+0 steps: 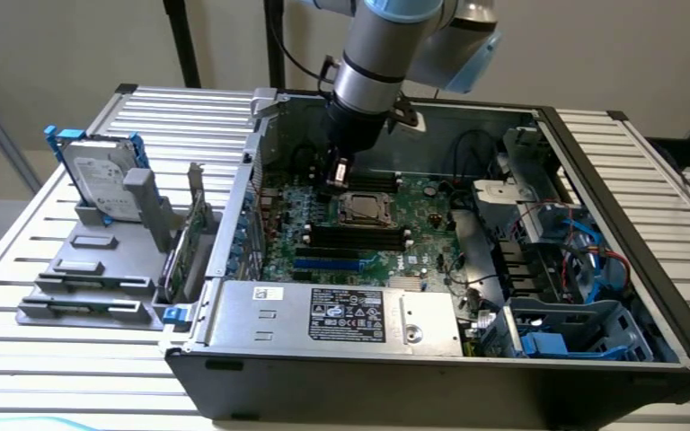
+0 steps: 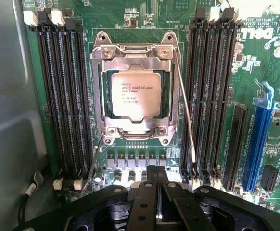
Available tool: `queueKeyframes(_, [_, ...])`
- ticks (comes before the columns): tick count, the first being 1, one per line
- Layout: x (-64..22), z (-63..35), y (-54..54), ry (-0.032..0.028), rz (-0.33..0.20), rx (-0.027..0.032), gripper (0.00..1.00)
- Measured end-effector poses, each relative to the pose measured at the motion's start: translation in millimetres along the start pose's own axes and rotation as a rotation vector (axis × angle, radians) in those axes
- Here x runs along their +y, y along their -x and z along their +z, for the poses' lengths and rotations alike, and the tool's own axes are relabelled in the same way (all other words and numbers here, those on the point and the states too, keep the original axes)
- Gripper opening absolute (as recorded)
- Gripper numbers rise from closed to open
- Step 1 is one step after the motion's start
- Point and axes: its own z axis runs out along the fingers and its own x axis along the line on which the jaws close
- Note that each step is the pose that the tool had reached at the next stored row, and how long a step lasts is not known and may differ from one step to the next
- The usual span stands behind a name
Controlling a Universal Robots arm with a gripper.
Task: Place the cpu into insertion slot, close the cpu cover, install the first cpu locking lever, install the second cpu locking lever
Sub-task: 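Install the first cpu locking lever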
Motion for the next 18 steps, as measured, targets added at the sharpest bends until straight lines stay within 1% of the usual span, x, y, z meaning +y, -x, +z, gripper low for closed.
queueKeyframes(1, [-0.5,-0.3,0.0,-0.0021,0.004,0.0069,0.11])
queueKeyframes(2, [-0.9,-0.4,0.0,-0.0041,0.009,0.0126,0.11])
queueKeyframes(4, [-1.5,-0.5,0.0,-0.0084,0.019,0.0205,0.11])
queueKeyframes(5, [-1.8,-0.8,0.0,-0.0112,0.023,0.0263,0.11])
queueKeyframes(9, [-3.1,-2.3,0.1,-0.0204,0.042,0.0537,0.11])
queueKeyframes(18, [-6.1,-4.9,0.2,-0.0361,0.100,0.1180,0.11])
